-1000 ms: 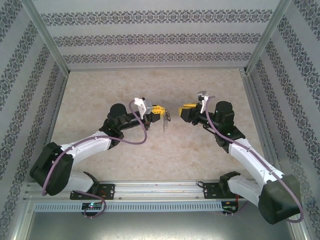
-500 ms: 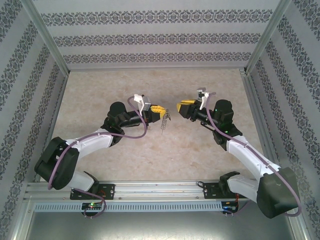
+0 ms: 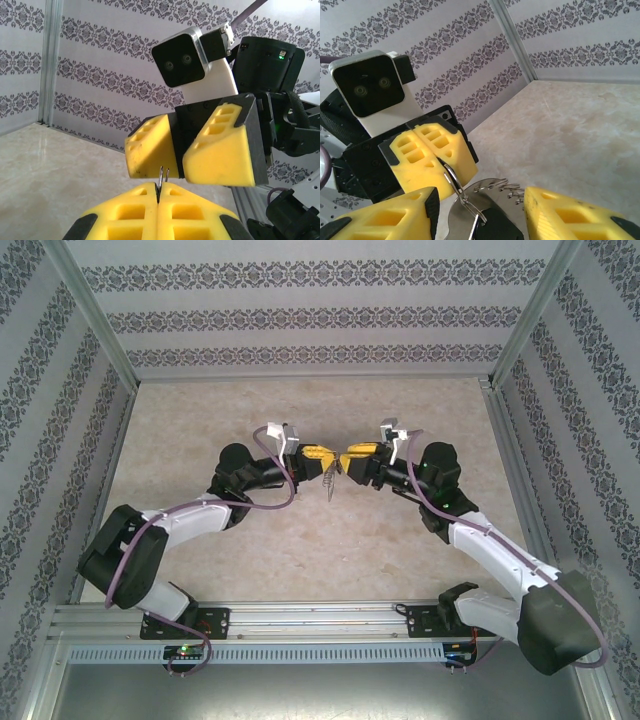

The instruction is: Put the keys on the keyring

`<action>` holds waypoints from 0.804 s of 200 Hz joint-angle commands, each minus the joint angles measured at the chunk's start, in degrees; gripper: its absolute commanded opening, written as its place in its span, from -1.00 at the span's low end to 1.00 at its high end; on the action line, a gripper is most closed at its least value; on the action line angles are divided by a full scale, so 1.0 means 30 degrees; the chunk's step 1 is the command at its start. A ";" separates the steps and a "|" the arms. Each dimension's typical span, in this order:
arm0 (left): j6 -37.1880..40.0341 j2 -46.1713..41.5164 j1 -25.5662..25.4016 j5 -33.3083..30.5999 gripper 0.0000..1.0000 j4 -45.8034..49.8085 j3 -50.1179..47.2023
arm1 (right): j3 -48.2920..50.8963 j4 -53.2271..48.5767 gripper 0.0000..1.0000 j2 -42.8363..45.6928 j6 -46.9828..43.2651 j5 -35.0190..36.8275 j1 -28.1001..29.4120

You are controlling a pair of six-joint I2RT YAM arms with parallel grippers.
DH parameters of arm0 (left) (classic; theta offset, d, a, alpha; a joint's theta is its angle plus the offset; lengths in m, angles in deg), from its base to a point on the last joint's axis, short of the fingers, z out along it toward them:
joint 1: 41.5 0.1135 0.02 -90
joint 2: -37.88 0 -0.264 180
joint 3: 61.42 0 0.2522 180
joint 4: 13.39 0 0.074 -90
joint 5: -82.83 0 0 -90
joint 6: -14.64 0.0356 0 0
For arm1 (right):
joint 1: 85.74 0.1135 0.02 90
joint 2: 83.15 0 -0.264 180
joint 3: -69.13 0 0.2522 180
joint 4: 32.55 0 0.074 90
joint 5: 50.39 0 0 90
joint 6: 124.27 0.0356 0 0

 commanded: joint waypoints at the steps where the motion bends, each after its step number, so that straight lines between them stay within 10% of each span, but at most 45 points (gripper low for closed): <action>1: -0.1088 0.0203 0.0236 0.0514 -1.00 -0.2196 0.0719 | -0.0212 0.1132 -0.04 -0.0170 0.0084 -0.0595 0.0315; 161: -0.2382 0.0833 0.0232 0.1082 -1.00 -0.2406 0.1327 | -0.0415 0.1874 -0.35 -0.0740 0.0183 -0.0654 0.0548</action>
